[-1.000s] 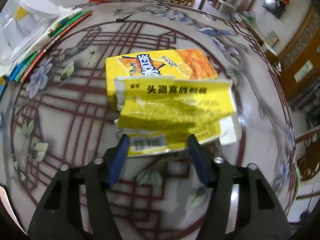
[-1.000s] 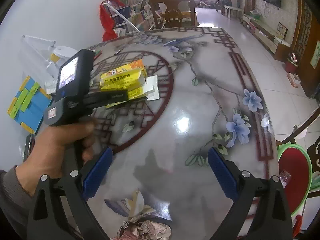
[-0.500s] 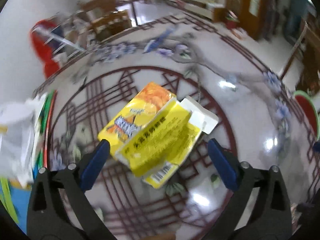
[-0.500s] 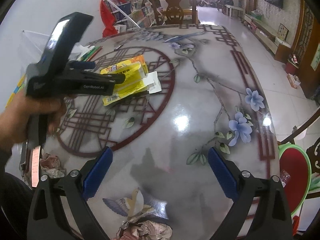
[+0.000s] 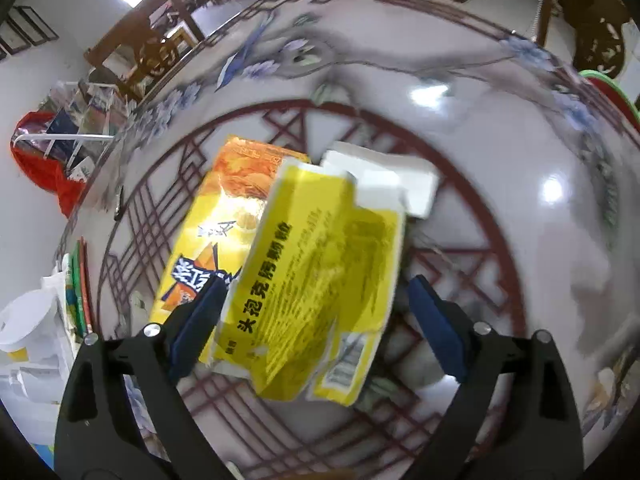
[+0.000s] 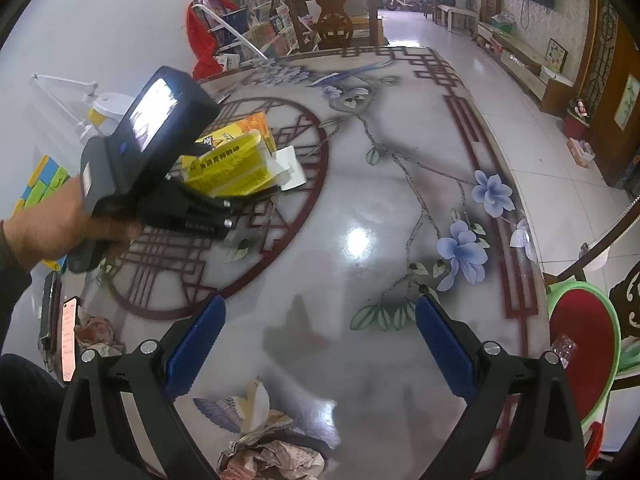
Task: Collect trash
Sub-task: 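Grasp the torn yellow snack box with the left tool and lift it, then grasp the yellow juice carton with the right tool while the left tool holds the torn box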
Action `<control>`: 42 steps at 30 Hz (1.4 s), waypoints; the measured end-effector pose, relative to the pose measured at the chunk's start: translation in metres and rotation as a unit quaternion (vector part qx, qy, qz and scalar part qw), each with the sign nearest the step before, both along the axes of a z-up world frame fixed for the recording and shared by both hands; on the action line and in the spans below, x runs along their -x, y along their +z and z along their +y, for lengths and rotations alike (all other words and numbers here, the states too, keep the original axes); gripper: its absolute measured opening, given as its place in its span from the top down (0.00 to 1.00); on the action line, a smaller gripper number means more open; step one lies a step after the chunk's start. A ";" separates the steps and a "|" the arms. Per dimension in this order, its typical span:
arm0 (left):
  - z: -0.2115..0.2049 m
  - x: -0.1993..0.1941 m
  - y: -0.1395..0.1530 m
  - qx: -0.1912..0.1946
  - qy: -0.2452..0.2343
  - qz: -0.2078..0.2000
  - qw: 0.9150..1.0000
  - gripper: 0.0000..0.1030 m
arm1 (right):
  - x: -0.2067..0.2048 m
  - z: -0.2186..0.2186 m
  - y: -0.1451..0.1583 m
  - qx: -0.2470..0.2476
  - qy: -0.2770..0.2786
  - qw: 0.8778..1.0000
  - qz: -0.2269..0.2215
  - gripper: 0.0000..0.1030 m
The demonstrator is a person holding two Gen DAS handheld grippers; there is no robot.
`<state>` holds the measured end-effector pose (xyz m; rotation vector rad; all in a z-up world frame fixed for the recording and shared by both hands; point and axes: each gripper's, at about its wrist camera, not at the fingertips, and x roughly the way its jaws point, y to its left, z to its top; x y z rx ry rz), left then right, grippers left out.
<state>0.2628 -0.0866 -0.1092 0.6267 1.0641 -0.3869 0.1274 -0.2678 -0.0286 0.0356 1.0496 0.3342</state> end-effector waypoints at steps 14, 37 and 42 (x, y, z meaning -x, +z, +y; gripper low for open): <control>0.014 0.032 0.004 0.131 0.096 0.088 0.983 0.30 | 0.004 0.002 0.007 -0.008 0.000 1.000 -0.008 0.10; 0.124 0.115 0.045 0.190 0.105 0.117 0.969 0.30 | -0.044 0.129 0.006 0.049 0.142 0.988 -0.040 0.11; 0.138 0.124 0.046 0.179 0.101 0.115 0.972 0.30 | -0.072 0.178 0.007 0.038 0.160 0.986 -0.026 0.11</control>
